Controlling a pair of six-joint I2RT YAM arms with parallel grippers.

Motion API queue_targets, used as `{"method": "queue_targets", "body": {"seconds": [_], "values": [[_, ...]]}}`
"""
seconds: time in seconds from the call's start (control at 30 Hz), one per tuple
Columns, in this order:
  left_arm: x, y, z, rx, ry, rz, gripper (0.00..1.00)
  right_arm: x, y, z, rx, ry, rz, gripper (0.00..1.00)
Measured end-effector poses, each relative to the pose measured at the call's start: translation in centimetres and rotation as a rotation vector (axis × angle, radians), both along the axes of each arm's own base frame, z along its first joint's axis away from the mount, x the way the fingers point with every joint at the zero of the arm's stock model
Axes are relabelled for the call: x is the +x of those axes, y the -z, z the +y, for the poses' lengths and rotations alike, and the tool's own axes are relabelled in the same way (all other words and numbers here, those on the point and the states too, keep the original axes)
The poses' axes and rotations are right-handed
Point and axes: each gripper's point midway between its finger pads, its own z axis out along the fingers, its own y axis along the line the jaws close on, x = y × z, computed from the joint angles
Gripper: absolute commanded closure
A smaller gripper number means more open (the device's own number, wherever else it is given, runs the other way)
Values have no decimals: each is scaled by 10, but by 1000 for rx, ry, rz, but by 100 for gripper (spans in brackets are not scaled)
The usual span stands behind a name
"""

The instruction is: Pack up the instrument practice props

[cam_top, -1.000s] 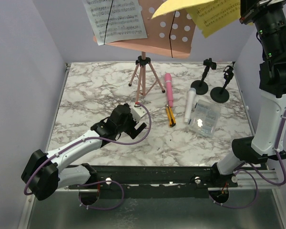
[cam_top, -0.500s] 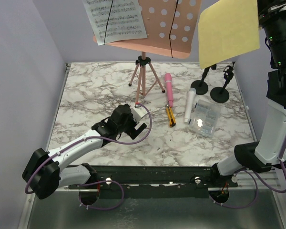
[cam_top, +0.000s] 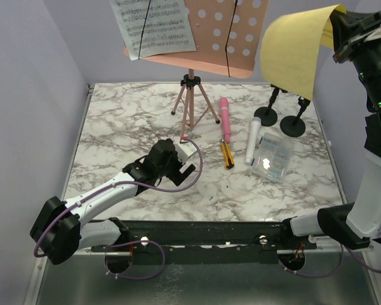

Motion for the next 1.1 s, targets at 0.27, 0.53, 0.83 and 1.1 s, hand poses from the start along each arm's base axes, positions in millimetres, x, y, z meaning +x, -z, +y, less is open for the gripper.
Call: {"method": "queue_targets", "body": {"seconds": [0.27, 0.53, 0.83, 1.1], "values": [[0, 2, 0, 3, 0, 6, 1, -32, 83, -21, -237, 97, 136, 100], [-12, -17, -16, -118, 52, 24, 1, -23, 278, -14, -454, -23, 588, 100], [-68, -76, -57, -601, 215, 49, 1, -54, 387, 41, -448, -483, 938, 100], [-102, -35, -59, -864, 94, 262, 1, -74, 380, 75, -350, -729, 908, 100]]}}
